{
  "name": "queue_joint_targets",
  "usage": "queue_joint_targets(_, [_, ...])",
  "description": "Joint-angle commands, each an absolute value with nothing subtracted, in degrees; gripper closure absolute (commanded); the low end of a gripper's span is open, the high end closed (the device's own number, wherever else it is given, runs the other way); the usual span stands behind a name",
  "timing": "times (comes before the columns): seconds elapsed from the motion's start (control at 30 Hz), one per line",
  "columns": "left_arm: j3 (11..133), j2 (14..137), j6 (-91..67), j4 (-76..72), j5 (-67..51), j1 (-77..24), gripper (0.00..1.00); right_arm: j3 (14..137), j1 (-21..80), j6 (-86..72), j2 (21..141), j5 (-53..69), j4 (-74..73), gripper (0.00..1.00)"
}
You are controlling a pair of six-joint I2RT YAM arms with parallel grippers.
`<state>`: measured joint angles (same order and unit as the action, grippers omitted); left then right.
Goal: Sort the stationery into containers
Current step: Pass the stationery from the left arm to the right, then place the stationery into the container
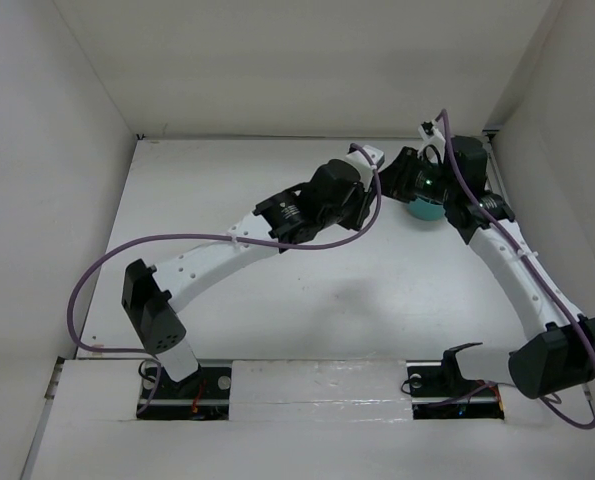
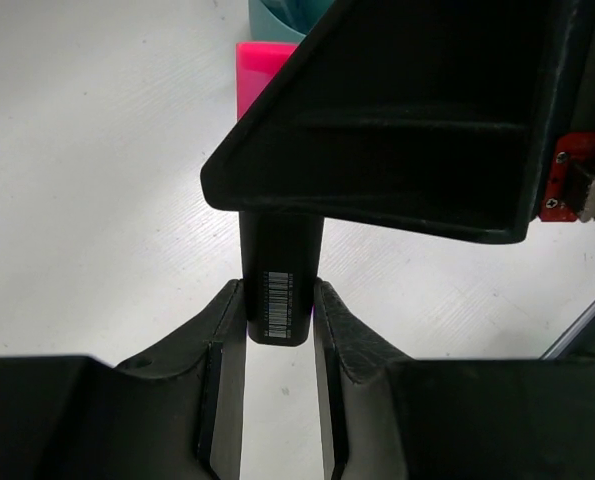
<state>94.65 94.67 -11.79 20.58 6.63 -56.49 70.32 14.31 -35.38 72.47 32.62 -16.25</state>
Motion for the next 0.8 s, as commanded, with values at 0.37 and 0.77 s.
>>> queue_joint_targets(0.37, [93.2, 93.3, -12.0, 20.7, 8.2, -56.6, 0.21, 72.8, 11.5, -32.9, 72.9, 29.6, -14.0, 1.0])
queue_joint_targets(0.77, [91.9, 93.9, -13.0, 22.9, 9.3, -56.6, 0.0, 74.4, 0.7, -23.6, 75.1, 6.8, -17.9, 1.0])
